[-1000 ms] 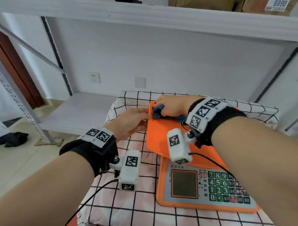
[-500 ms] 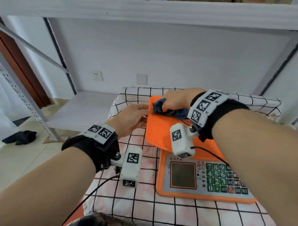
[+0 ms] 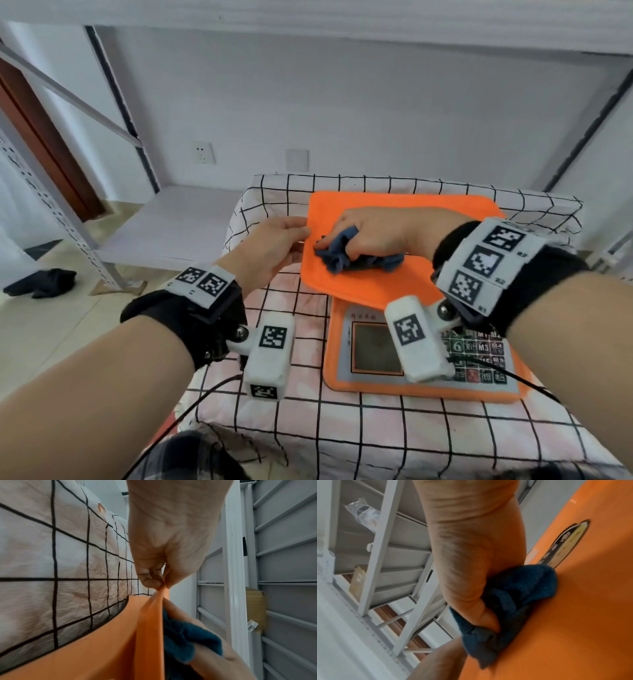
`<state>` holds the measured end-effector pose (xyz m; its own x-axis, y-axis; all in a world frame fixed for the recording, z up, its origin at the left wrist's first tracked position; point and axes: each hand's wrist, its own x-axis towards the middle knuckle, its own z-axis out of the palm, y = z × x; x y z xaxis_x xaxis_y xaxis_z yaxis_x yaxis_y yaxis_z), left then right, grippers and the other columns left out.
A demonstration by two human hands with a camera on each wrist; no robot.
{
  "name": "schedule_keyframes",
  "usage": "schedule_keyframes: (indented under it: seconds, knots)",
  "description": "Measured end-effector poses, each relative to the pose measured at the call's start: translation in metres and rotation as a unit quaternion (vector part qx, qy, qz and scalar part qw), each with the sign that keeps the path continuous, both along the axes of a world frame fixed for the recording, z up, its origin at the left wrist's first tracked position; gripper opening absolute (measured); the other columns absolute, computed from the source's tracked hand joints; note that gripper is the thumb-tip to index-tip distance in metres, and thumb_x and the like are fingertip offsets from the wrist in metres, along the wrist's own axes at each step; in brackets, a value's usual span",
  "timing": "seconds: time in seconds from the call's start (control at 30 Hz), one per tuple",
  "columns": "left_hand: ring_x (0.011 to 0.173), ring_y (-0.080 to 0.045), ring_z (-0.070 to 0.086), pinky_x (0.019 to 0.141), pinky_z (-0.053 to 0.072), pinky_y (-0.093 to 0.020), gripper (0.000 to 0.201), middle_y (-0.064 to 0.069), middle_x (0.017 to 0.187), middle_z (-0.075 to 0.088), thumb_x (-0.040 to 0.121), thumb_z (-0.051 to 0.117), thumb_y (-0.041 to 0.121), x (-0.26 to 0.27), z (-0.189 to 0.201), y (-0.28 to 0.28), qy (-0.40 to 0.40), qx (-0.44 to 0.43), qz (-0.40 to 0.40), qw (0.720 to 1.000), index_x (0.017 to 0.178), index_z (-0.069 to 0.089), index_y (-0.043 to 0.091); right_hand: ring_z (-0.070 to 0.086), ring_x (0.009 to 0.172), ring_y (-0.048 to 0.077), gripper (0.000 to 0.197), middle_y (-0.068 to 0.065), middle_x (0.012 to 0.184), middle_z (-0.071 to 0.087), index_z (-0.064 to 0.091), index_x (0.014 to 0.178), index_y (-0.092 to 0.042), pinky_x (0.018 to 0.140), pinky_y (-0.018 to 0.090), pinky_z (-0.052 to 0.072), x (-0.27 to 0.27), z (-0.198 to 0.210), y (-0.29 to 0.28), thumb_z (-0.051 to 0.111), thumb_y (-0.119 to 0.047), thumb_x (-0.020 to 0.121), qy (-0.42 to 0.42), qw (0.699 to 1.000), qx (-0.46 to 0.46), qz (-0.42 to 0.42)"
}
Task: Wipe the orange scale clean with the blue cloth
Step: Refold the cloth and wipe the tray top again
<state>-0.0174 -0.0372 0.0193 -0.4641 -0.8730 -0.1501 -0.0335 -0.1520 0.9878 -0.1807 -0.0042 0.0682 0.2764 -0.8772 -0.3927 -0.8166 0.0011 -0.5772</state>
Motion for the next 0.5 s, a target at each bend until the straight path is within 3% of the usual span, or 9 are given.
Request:
schedule_keyframes:
  seconds: [0.07,0.1,0.17,0.23,0.33,0.43,0.5]
  knots:
    - [0.053,-0.006,0.062,0.052,0.052,-0.018,0.020,-0.003,0.077,0.069,0.098,0.045,0.005,0.001,-0.001,0.005,-0.007,0.006,0.010,1.000,0.096,0.064,0.007,0.059,0.080,0.026,0.033,0.000,0.094,0.063,0.071,0.101,-0.025,0.069,0.037,0.052,0.002,-0.005,-0.006,0.048,-0.011,0.081,0.073,0.995,-0.067,-0.003]
    - [0.052,-0.007,0.061,0.050,0.051,-0.019,0.018,-0.005,0.079,0.067,0.098,0.045,0.006,0.002,-0.001,0.008,-0.010,0.012,0.016,1.000,0.098,0.064,0.007,0.059,0.088,0.028,0.032,0.002,0.100,0.060,0.070,0.103,-0.030,0.071,0.034,0.054,0.005,-0.007,-0.008,0.048,-0.016,0.085,0.118,0.988,-0.095,0.000]
    - [0.053,-0.009,0.061,0.051,0.052,-0.022,0.017,-0.007,0.082,0.064,0.096,0.046,0.006,0.004,-0.002,0.011,-0.017,0.022,0.023,0.999,0.100,0.063,0.008,0.055,0.085,0.026,0.026,0.002,0.095,0.058,0.069,0.097,-0.029,0.058,0.025,0.050,0.011,-0.010,-0.009,0.047,-0.019,0.089,0.167,0.976,-0.140,0.013]
    - [0.056,-0.012,0.061,0.053,0.053,-0.024,0.019,-0.008,0.085,0.065,0.095,0.047,0.006,0.006,-0.004,0.014,-0.030,0.020,0.025,0.999,0.104,0.063,0.008,0.053,0.079,0.024,0.020,-0.002,0.078,0.056,0.067,0.078,-0.025,0.062,0.029,0.041,0.014,-0.017,-0.007,0.051,-0.019,0.088,0.163,0.971,-0.177,0.004]
    - [0.055,-0.011,0.058,0.049,0.050,-0.020,0.020,-0.008,0.083,0.063,0.096,0.047,0.003,0.006,-0.006,0.017,-0.036,0.001,0.041,0.999,0.110,0.061,0.004,0.047,0.068,0.022,0.033,-0.006,0.059,0.046,0.048,0.052,-0.025,0.065,0.034,0.040,0.019,-0.024,0.008,0.061,-0.026,0.083,0.122,0.974,-0.188,-0.022]
    - [0.048,-0.007,0.052,0.047,0.047,-0.019,0.019,-0.007,0.077,0.061,0.096,0.045,0.001,0.007,-0.004,0.019,-0.057,-0.028,0.038,0.997,0.095,0.063,0.007,0.048,0.072,0.023,0.034,-0.005,0.066,0.048,0.044,0.053,-0.025,0.071,0.039,0.045,0.028,-0.024,0.032,0.062,-0.030,0.081,0.099,0.978,-0.184,-0.009]
    - [0.049,-0.008,0.051,0.051,0.045,-0.021,0.023,-0.008,0.075,0.060,0.096,0.044,0.000,0.007,-0.003,0.020,-0.072,-0.044,0.033,0.996,0.088,0.063,0.010,0.053,0.078,0.026,0.021,0.004,0.078,0.058,0.056,0.062,-0.022,0.076,0.043,0.048,0.029,-0.022,0.044,0.061,-0.026,0.082,0.077,0.979,-0.190,0.011]
